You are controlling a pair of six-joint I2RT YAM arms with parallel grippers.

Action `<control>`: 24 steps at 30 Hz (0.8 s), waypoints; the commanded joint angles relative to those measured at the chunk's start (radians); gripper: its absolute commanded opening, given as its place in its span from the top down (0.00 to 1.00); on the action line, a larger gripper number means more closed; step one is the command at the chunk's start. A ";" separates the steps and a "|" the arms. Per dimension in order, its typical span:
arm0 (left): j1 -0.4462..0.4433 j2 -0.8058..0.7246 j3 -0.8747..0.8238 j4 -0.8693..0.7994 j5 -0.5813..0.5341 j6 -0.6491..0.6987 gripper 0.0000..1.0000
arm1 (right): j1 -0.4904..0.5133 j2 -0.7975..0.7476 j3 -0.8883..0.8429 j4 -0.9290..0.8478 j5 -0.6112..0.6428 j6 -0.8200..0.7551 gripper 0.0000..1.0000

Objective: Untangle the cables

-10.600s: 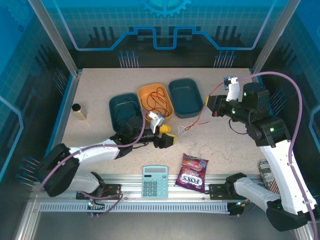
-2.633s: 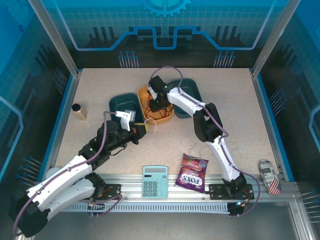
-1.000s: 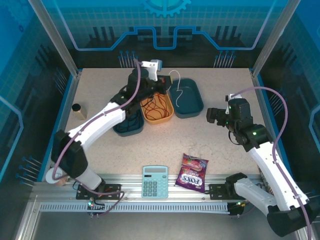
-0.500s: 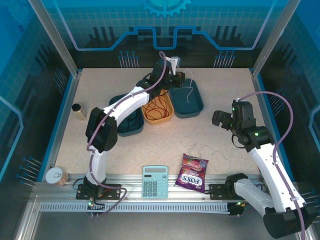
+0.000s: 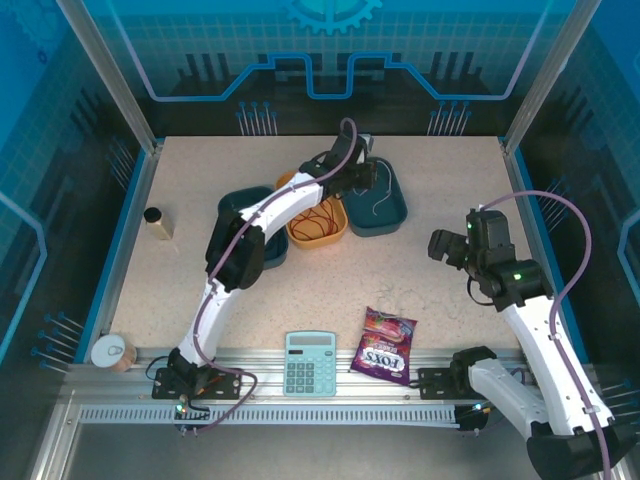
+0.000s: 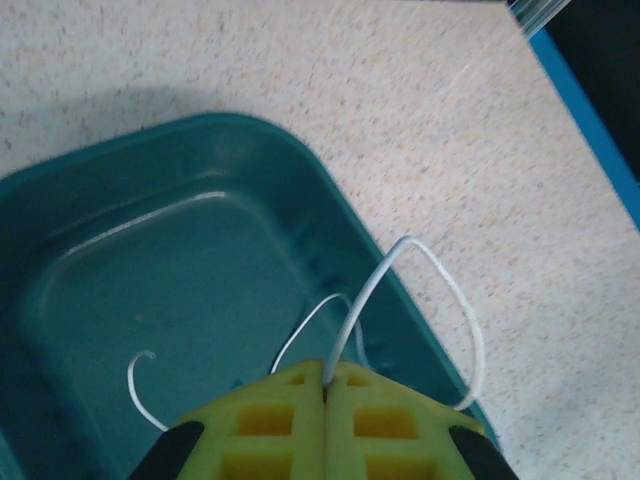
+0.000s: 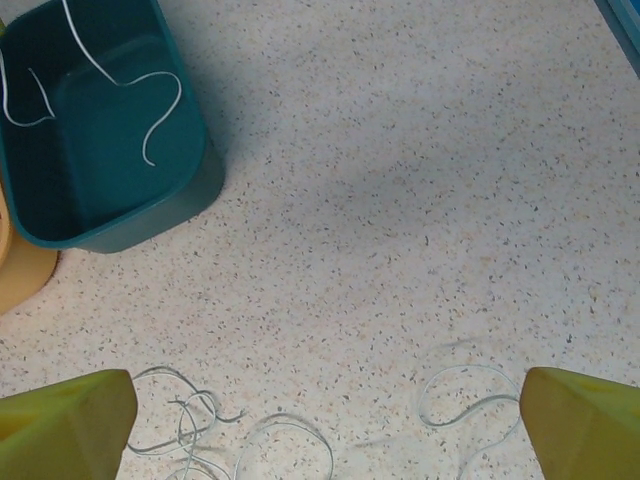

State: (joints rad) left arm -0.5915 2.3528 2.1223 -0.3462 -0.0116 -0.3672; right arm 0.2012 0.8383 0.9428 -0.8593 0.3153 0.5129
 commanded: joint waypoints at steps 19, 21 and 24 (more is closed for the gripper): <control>0.001 0.145 0.154 -0.212 -0.255 -0.145 1.00 | -0.019 -0.018 0.002 -0.028 -0.010 0.018 0.03; 0.003 0.142 0.154 -0.219 -0.274 -0.148 1.00 | -0.020 -0.018 0.000 -0.023 -0.013 0.018 0.03; 0.005 0.138 0.154 -0.227 -0.303 -0.145 1.00 | -0.019 -0.019 -0.001 -0.016 -0.020 0.018 0.03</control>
State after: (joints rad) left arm -0.5915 2.4905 2.2436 -0.5346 -0.2512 -0.4988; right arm 0.1997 0.8303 0.9428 -0.8791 0.3058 0.5175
